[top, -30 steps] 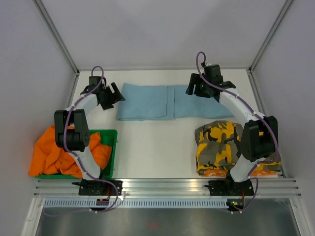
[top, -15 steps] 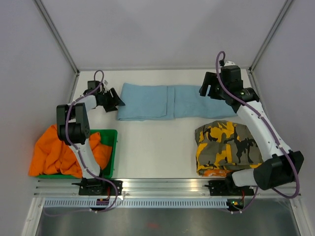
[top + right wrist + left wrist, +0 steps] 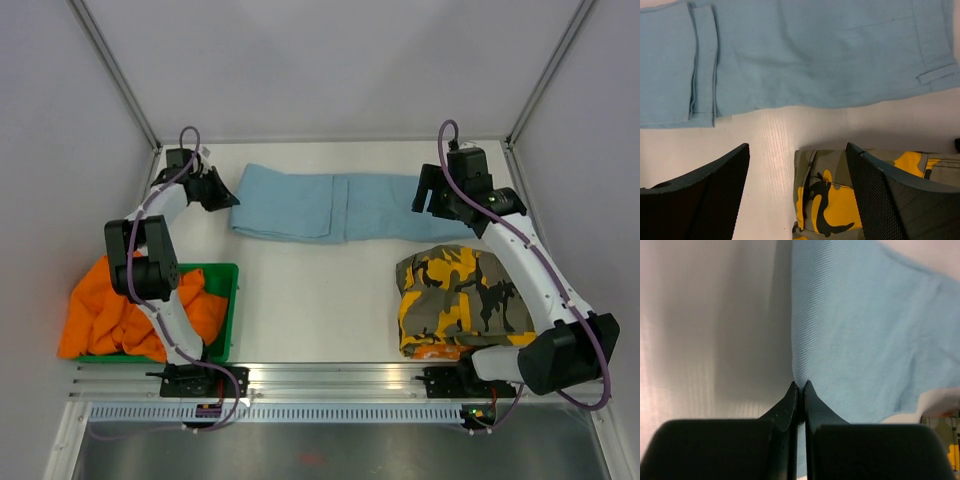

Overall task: Fold and stack the trousers
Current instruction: Fold the trousers

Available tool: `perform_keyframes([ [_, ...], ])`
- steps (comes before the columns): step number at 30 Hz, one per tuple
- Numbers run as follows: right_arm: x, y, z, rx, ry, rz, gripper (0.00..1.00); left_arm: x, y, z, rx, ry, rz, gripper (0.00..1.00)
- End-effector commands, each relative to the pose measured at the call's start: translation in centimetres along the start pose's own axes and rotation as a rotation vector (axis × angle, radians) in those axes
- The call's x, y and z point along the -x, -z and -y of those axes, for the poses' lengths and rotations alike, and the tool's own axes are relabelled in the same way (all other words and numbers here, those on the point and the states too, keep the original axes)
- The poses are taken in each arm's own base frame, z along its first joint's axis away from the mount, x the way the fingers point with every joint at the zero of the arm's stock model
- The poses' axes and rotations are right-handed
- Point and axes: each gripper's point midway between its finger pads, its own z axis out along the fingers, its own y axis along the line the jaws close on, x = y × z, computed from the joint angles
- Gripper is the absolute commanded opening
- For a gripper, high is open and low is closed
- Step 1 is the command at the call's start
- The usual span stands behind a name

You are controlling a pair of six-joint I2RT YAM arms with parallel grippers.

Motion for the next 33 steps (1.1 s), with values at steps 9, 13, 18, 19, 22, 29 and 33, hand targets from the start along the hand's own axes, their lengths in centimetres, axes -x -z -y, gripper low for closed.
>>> perform_keyframes([
  [9,-1.2,-2.5,-2.6,0.133,-0.066,-0.043,0.85,13.9,16.4,1.8,0.175,-0.243,0.395,0.02],
  [13,-2.3,-4.8,-2.6,0.122,-0.082,-0.074,0.85,15.4,20.4,5.4,0.125,-0.278,0.476,0.02],
  [18,-1.2,-6.8,-2.1,0.1,-0.121,-0.063,0.86,16.1,23.7,11.6,0.016,-0.28,0.569,0.02],
  [19,-0.6,-7.3,-2.0,0.101,-0.134,-0.061,0.86,16.0,23.8,12.5,0.011,-0.284,0.581,0.02],
  [22,1.4,-7.9,-1.0,0.129,-0.199,-0.034,0.86,14.3,22.1,18.3,-0.026,-0.367,0.582,0.02],
  [29,3.8,-7.9,3.4,0.059,-0.25,0.018,0.86,10.5,16.8,27.5,-0.147,-0.427,0.528,0.02],
  [33,3.7,-7.8,6.8,0.005,-0.298,0.025,0.86,8.4,13.3,31.2,-0.177,-0.448,0.498,0.02],
])
